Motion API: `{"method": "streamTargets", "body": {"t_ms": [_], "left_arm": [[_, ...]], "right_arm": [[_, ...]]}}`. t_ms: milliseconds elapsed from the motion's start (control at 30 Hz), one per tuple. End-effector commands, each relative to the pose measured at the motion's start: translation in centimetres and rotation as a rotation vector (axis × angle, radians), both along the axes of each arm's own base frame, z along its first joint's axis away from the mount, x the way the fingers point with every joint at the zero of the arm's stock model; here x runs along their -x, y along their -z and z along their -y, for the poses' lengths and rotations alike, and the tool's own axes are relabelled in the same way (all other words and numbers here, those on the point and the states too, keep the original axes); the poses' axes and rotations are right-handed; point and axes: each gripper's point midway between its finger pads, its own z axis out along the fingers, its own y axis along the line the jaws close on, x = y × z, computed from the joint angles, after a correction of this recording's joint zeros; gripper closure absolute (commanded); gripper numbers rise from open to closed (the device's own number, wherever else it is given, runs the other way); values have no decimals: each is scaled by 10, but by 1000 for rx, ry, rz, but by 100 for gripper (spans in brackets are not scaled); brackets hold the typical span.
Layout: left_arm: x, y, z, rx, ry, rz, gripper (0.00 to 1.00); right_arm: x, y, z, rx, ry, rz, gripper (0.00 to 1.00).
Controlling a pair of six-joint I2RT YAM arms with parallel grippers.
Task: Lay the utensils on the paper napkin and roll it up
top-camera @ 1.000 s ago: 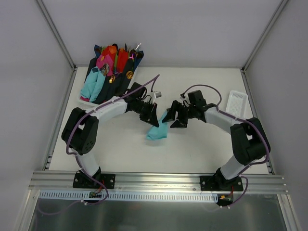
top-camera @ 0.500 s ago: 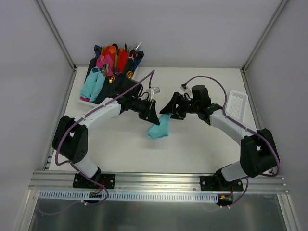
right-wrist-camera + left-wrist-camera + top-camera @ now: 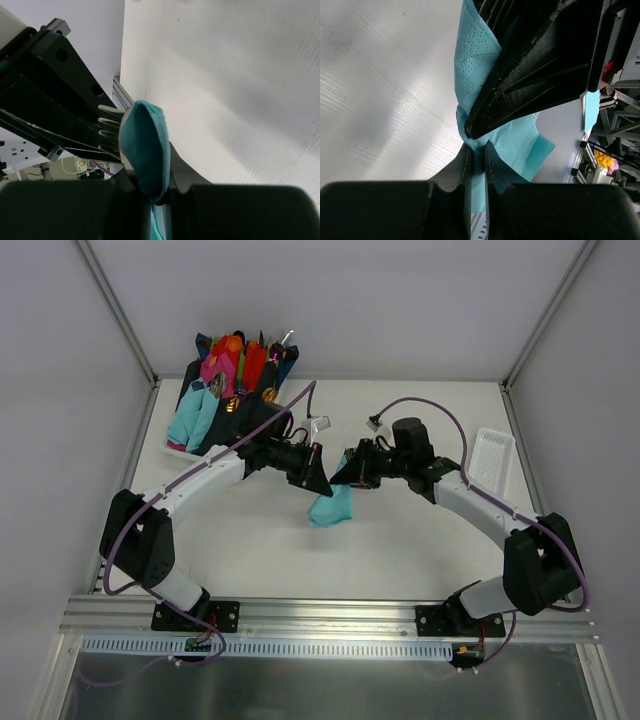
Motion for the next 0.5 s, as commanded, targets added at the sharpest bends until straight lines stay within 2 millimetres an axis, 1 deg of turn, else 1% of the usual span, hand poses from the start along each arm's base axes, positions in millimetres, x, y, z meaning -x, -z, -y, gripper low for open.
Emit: {"method": "streamTargets", "body": {"t_ms": [0,67,100,167,200,233,267,300,333,400,467], "left_arm": [[4,-40,-2,86,5,69,100],[9,-47,-1,116,33,58,100],[8,-51,-3,129,34,56,98],[12,-60,-6,162,48,35,86],[8,-63,-11,173,37,30,77],[9,-68,-14,188,39,35,63],[8,-71,-18,199,37,32,56],[10,-80,-21,230,57,29,52],[6,-83,-27,243,46,31,49],[9,-95,-32,281,69,40,48],[10,-102,-34,306,90,43,49]], "right_arm": [[-7,-23,1,-13,6,86,96],[-8,-30,-1,-22,-1,109,100],[-8,-34,-1,-25,-4,125,100],[-9,-48,-2,-46,-16,165,100],[-8,-52,-3,-54,-22,176,100],[-8,-57,-3,-61,-28,194,100],[-7,-65,-3,-72,-34,218,100],[-5,-68,-4,-81,-46,228,100],[-4,-72,-4,-86,-52,244,100],[-1,-84,-4,-112,-68,274,100],[1,-92,-6,-137,-77,291,100]]}}
